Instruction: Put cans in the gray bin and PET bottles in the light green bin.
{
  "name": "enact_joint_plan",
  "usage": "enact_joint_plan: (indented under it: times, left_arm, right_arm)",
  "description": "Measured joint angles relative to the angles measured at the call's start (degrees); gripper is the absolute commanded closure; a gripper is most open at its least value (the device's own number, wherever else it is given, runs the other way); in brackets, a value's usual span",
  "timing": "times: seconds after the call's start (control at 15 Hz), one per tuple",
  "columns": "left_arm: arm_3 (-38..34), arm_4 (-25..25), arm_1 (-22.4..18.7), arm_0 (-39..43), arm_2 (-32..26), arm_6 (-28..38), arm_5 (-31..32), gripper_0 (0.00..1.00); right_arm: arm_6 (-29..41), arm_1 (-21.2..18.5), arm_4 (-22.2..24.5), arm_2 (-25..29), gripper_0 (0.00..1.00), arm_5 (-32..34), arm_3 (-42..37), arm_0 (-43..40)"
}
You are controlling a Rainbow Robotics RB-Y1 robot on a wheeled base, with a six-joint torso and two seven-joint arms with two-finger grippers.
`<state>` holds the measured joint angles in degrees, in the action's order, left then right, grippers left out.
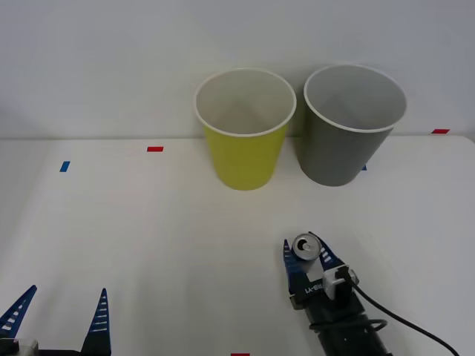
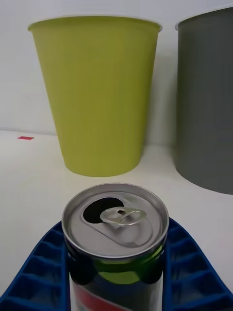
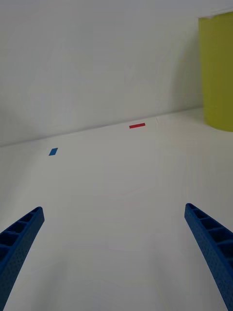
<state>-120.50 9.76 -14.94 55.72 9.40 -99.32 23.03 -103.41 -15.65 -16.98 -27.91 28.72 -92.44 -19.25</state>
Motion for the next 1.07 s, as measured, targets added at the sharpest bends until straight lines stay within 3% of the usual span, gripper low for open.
enact_joint_plan:
  times: [0.33,0.47,0.67,1.07]
  left_arm:
    - [0.0,0.0,0.0,0.0,0.0,0.0,0.0,0.00]
    - [0.0,0.0,0.0,0.0,0.0,0.0,0.0,0.00]
    - [0.0,0.0,0.0,0.0,0.0,0.0,0.0,0.00]
    - [0.0,0.0,0.0,0.0,0.0,0.0,0.0,0.00]
  right_arm:
    - [-0.5,0.9,1.5,1.4,0.93,1.4,0.0,-1.2]
    - [-0.5,0.9,1.6,1.8,1.00,1.8,-0.7,-1.9]
    - [-0.5,0.8,1.4,2.2,1.00,1.4,-3.1,-2.9]
    - [-0.7,3.2,0.4,7.0,1.00,-17.9,-21.8,-6.2]
